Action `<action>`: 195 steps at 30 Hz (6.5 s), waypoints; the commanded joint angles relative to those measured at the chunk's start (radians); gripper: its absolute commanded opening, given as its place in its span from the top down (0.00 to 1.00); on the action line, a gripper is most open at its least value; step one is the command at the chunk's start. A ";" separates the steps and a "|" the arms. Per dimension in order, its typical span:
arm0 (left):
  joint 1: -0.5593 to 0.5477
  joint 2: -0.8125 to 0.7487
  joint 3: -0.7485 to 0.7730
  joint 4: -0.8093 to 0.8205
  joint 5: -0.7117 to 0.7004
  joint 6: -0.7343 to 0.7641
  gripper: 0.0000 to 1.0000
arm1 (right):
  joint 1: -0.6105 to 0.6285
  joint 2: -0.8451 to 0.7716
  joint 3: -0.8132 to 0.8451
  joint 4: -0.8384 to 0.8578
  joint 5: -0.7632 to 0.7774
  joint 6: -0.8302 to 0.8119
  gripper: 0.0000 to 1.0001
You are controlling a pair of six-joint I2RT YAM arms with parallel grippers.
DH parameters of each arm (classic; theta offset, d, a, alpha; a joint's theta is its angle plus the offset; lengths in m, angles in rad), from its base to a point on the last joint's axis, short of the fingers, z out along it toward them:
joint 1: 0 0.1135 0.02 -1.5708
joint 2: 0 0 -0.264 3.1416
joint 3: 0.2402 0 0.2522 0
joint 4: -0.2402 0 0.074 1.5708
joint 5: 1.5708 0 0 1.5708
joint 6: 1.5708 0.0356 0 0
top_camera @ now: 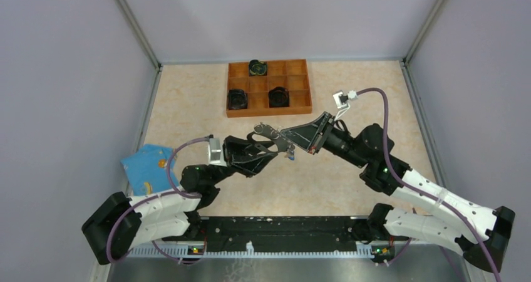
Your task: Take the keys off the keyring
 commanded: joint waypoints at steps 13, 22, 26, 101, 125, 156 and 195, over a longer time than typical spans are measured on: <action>-0.019 0.096 0.007 0.327 -0.061 -0.060 0.61 | 0.018 -0.029 -0.042 0.124 0.064 0.039 1.00; -0.020 0.072 0.035 0.327 -0.050 -0.087 0.62 | 0.023 -0.037 -0.083 0.134 0.088 0.051 1.00; -0.020 0.067 0.041 0.325 -0.038 -0.092 0.63 | 0.022 -0.040 -0.094 0.141 0.094 0.054 1.00; 0.319 0.095 0.612 -1.721 0.857 -0.515 1.00 | 0.498 0.000 -0.707 0.896 0.306 -1.024 0.14; 0.318 0.036 0.587 -1.686 0.825 -0.571 1.00 | 0.503 0.078 -0.647 0.895 0.223 -0.888 0.48; 0.317 0.033 0.578 -1.663 0.825 -0.583 1.00 | 0.514 0.227 -0.592 0.981 0.277 -0.896 0.66; 0.318 -0.033 0.483 -1.605 0.699 -0.386 1.00 | 0.555 -0.003 -0.334 0.032 0.546 -0.900 1.00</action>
